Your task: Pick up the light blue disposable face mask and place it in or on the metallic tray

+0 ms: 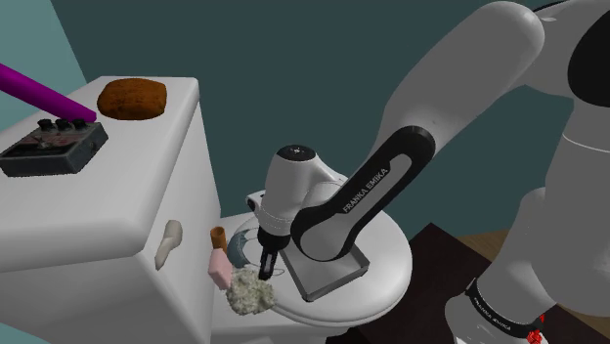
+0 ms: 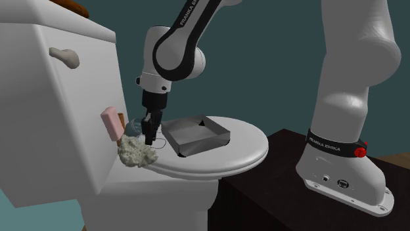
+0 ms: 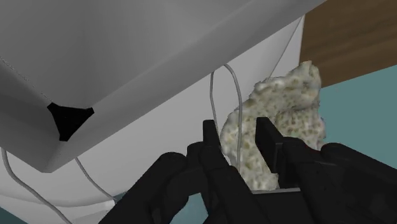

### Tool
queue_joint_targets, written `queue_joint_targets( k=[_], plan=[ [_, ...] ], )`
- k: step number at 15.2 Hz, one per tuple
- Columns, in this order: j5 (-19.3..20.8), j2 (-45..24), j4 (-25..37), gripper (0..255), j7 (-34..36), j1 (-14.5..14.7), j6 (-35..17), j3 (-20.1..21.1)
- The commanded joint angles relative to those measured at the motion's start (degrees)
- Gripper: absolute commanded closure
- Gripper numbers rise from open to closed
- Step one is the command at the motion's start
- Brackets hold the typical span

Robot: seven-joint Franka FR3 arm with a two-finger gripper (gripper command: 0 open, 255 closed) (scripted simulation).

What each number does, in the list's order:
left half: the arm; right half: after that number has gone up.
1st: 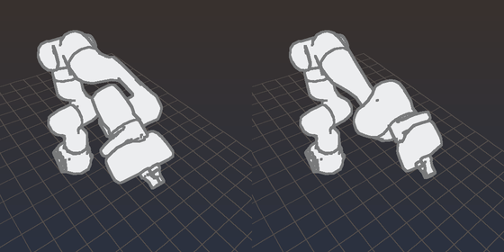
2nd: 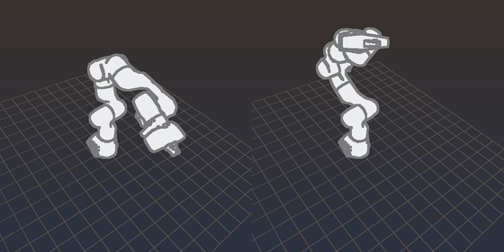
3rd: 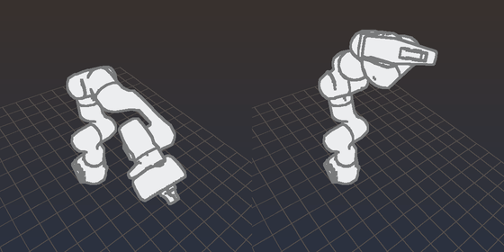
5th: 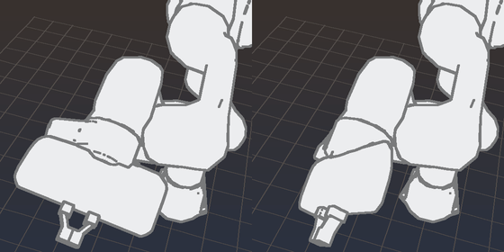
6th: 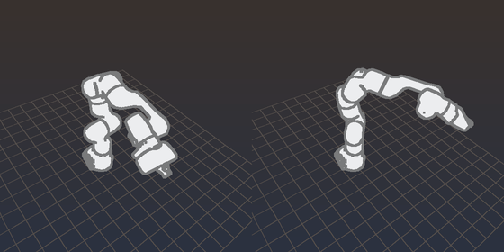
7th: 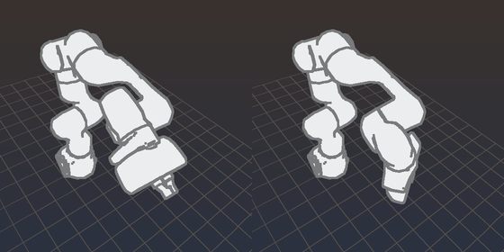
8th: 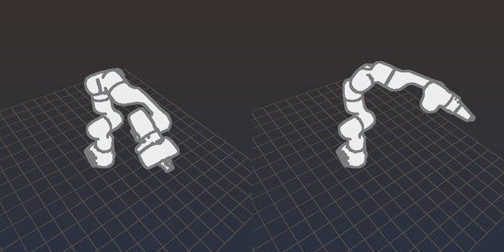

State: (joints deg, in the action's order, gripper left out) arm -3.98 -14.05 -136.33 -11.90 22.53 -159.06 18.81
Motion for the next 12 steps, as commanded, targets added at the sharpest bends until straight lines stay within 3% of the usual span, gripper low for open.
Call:
queue_joint_targets(
  k=[1, 8, 12],
  plan=[
    [0.00, 0.00, 0.00, 255, 0.00, 0.00, 0.00, 0.00],
    [0.01, -0.01, 0.00, 255, 0.00, 0.00, -0.01, -0.01],
    [-1.32, 2.93, 0.11, 255, -0.67, -0.60, 2.94, 0.74]
  ],
)
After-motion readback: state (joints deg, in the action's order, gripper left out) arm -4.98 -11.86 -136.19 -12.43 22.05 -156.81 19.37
